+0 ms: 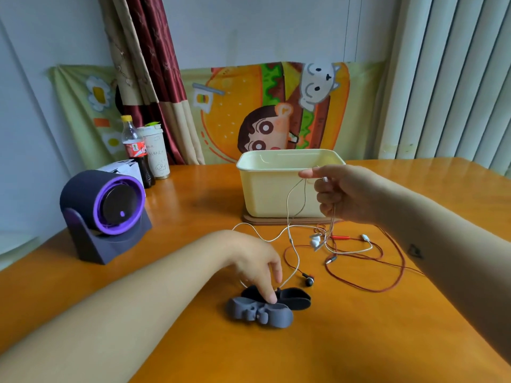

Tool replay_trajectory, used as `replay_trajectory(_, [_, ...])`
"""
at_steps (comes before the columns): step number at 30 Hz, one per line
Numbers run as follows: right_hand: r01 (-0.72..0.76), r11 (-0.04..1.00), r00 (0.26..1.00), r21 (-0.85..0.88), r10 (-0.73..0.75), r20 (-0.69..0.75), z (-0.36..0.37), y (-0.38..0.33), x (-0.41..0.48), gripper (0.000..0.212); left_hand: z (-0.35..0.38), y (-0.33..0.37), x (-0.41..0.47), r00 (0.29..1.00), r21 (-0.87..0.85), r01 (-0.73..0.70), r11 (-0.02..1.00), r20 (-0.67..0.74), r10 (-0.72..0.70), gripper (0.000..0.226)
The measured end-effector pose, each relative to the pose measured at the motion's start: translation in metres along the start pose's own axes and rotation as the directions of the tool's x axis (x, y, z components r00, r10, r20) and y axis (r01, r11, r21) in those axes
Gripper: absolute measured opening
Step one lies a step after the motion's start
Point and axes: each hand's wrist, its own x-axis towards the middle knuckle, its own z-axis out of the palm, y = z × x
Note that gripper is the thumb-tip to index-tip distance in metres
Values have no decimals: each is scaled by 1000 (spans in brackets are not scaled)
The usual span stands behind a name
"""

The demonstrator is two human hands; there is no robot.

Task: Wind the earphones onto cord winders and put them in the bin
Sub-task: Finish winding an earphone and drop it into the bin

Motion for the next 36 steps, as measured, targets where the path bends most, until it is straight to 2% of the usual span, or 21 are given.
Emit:
replay_trajectory(4, [29, 999, 999, -19, -29, -18, 0, -2, 0, 16, 0, -3, 1, 1000, 5, -22, 1000, 0, 22, 39])
replay_trajectory(8, [75, 994, 997, -78, -74, 21, -1, -3, -2, 21, -1, -4, 0, 997, 14, -35, 999, -62, 36, 36])
replay_trajectory(13, [134, 977, 991, -168, -136, -1, -3, -7, -6, 25, -17, -11, -17, 965, -11, -87, 996, -249, 81, 29])
replay_trajectory(15, [165, 963, 985, -215, -173, -19, -5, -11, -7, 25, -28, -17, -24, 942, -128, -135, 983, -323, 87, 27])
replay_trajectory(16, [179, 954, 981, -241, -191, -27, -5, -14, -8, 25, -33, -21, -27, 932, -245, -175, 954, -353, 81, 24])
replay_trajectory(18, [208, 937, 973, -281, -228, -39, -3, -21, -9, 26, -39, -26, -32, 903, -480, -294, 827, -423, 76, 13])
replay_trajectory(20, [233, 930, 967, -286, -253, -36, 0, -27, -13, 28, -41, -30, -35, 851, -595, -423, 683, -519, 74, 14])
replay_trajectory(22, [262, 930, 962, -256, -273, -7, 2, -33, -16, 28, -40, -31, -37, 828, -657, -494, 570, -555, 78, 25])
replay_trajectory(24, [283, 930, 958, -235, -286, 23, 4, -36, -20, 29, -36, -30, -35, 840, -707, -509, 492, -532, 105, 39])
replay_trajectory(30, [301, 936, 953, -183, -288, 95, 6, -41, -27, 29, -31, -23, -36, 837, -788, -542, 292, -537, 106, 43])
replay_trajectory(31, [300, 937, 952, -178, -282, 121, 7, -40, -28, 29, -32, -19, -38, 833, -778, -544, 315, -546, 92, 38])
replay_trajectory(32, [300, 936, 950, -182, -276, 149, 9, -39, -29, 29, -32, -14, -38, 822, -747, -548, 377, -563, 79, 33])
replay_trajectory(34, [311, 924, 942, -221, -270, 199, 14, -37, -30, 29, -33, -6, -36, 784, -614, -552, 564, -613, 99, 30])
replay_trajectory(36, [345, 890, 931, -298, -283, 232, 20, -36, -30, 30, -32, 0, -33, 754, -500, -558, 662, -639, 153, 31])
